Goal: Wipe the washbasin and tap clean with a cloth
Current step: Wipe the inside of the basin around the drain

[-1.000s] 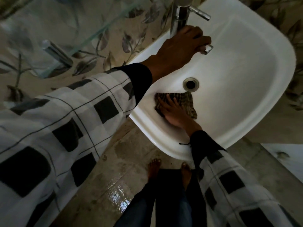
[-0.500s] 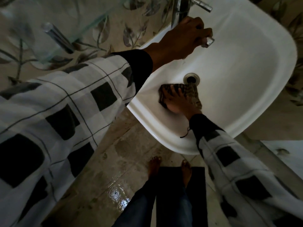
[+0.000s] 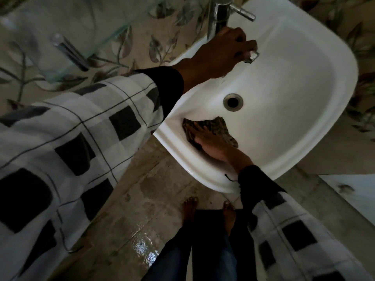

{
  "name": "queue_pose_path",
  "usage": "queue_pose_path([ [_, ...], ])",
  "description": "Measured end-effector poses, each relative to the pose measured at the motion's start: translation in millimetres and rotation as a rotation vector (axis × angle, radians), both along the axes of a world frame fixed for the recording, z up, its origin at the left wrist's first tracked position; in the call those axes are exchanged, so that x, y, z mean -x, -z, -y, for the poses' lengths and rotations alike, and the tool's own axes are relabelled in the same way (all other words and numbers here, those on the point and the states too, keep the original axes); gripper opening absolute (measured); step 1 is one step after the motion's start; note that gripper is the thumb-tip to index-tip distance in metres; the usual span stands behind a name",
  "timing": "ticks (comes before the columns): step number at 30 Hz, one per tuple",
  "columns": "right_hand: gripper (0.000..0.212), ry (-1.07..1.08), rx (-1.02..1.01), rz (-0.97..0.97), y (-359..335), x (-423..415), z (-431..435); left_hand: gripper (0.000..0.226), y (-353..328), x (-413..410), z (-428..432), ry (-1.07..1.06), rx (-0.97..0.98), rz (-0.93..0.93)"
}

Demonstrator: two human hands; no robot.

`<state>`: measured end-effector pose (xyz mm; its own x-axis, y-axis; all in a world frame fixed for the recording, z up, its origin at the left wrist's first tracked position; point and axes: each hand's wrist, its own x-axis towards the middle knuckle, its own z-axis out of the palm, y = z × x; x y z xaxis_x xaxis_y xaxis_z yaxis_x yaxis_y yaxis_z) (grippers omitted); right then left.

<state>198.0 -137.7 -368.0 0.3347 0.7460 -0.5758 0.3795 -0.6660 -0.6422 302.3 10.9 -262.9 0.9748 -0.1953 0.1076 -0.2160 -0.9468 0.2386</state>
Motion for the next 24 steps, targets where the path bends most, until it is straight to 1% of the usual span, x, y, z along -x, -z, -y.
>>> queue_pose_path([
  [1,0.057,-0.032,-0.006,-0.004,-2,-3,7,0.044,-1,0,0,-0.002,0.002,-0.004],
  [3,0.056,-0.052,0.060,0.013,3,-16,12,0.045,-2,0,0,-0.001,-0.004,-0.007],
  [6,0.055,0.026,0.094,0.019,5,-16,-10,0.044,1,-1,-2,-0.003,0.000,0.016],
  [9,0.055,0.088,-0.036,-0.041,-7,4,-21,0.045,4,-2,-1,-0.005,-0.005,0.031],
  [11,0.057,0.032,-0.160,-0.048,-17,12,-6,0.045,4,-3,-2,-0.010,-0.006,0.022],
  [12,0.058,-0.021,-0.178,-0.036,-16,11,6,0.045,5,-3,-2,-0.010,-0.009,0.016],
  [14,0.061,-0.123,-0.089,-0.015,-12,3,31,0.045,4,-3,-2,-0.008,-0.007,0.007],
  [16,0.059,-0.099,0.034,-0.039,-5,-14,46,0.047,2,-2,-3,-0.003,-0.008,-0.004],
  [18,0.055,-0.084,0.163,-0.033,-3,-21,32,0.054,2,-1,-2,0.007,-0.011,0.006],
  [19,0.056,-0.074,0.168,-0.025,-2,-21,19,0.055,2,-2,-2,0.003,-0.013,0.018],
  [21,0.061,-0.050,0.095,0.004,-11,-7,-8,0.047,4,-3,-2,-0.012,-0.019,0.029],
  [24,0.054,-0.061,-0.159,0.033,-32,20,-13,0.042,5,-3,-2,-0.015,-0.020,0.029],
])
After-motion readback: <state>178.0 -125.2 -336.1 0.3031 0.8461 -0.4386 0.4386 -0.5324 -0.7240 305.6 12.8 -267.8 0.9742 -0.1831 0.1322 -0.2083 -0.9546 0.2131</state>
